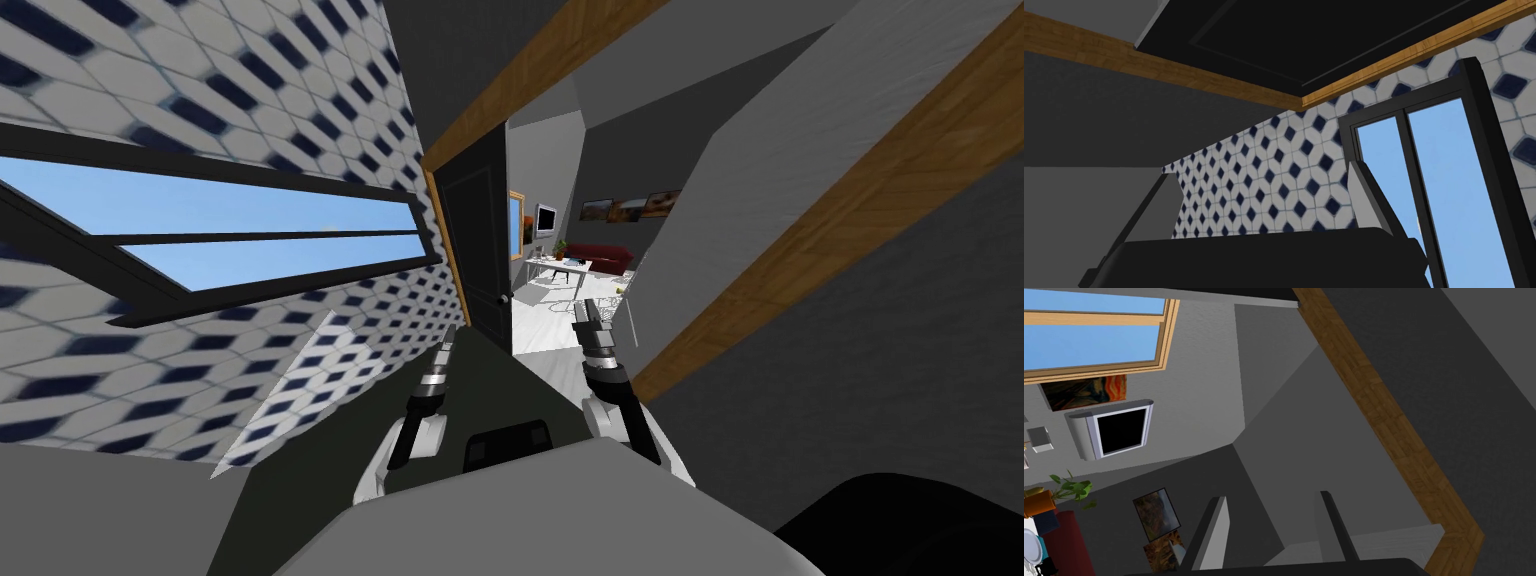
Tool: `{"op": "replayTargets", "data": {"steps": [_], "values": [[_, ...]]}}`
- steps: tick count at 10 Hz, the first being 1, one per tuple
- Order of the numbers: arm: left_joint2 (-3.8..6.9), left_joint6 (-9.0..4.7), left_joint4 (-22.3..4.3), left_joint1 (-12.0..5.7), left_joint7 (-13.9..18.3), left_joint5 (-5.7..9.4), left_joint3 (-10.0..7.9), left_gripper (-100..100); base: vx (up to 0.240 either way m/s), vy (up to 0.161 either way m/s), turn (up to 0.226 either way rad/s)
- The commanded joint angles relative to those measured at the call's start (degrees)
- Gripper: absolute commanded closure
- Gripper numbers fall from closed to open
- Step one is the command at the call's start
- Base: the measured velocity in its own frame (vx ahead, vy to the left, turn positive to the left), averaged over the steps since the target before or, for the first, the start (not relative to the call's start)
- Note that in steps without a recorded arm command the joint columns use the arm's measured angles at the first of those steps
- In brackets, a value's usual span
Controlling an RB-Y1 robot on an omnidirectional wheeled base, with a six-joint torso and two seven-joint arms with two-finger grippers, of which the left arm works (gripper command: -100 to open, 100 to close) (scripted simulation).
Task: Push the door open
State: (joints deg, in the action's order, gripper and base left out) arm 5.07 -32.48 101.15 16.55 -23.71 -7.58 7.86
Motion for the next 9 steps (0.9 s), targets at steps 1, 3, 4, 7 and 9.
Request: {"op": "replayTargets", "data": {"steps": [1, 3, 4, 7, 9], "values": [[0.38, -1.04, -2.79, -0.98, -1.78, -0.64, 0.24, -100, 0.095, 0.013, -0.056], [0.57, -1.55, -4.38, -1.58, -2.83, -1.05, 0.44, -100, 0.059, 0.020, -0.025], [0.73, -2.07, -6.00, -2.20, -3.90, -1.47, 0.63, -100, 0.075, 0.024, -0.050], [1.20, -3.65, -10.90, -4.06, -7.13, -2.75, 1.22, -100, 0.095, 0.024, -0.056], [1.51, -4.71, -14.16, -5.29, -9.29, -3.60, 1.61, -100, 0.100, 0.021, -0.052]]}}
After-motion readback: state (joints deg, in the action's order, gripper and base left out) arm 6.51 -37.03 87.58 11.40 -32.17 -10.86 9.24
